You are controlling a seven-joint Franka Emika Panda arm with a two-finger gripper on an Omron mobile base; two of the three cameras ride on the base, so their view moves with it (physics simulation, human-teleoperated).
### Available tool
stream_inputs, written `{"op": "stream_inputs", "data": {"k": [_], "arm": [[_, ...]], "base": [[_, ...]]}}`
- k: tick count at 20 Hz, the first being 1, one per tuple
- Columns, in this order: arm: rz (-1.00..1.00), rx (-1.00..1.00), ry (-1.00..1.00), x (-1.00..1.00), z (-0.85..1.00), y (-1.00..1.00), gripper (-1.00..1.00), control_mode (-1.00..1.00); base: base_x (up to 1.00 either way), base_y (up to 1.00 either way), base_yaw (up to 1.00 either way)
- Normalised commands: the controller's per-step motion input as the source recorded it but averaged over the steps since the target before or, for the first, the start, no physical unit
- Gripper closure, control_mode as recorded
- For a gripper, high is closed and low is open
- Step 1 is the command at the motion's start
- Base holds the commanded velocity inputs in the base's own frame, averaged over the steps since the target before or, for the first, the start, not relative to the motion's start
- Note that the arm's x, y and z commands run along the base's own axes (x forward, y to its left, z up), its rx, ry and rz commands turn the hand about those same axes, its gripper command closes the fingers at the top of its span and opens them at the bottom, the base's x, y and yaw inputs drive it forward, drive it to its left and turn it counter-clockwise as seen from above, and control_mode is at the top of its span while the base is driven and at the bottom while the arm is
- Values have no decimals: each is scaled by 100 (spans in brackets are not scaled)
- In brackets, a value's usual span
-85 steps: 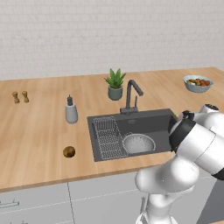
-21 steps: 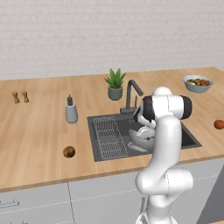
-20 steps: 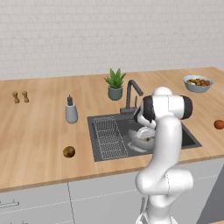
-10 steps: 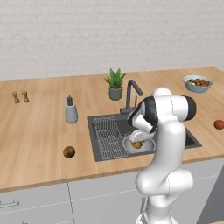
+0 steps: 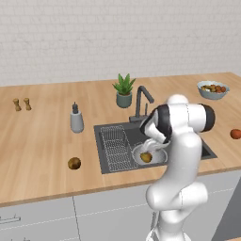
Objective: Put the colander in the sink, put the pear, pear, orange in the colander, and turn on the sink faucet and pour water over the colander.
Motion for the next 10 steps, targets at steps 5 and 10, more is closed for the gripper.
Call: {"op": "stream_inputs", "data": {"k": [5, 10], "arm": [[-3, 2, -4, -11, 69, -54, -100, -100], [-12, -1, -6, -17, 76, -23, -100, -100]], "base": [[0, 0, 0], [0, 0, 0]]}}
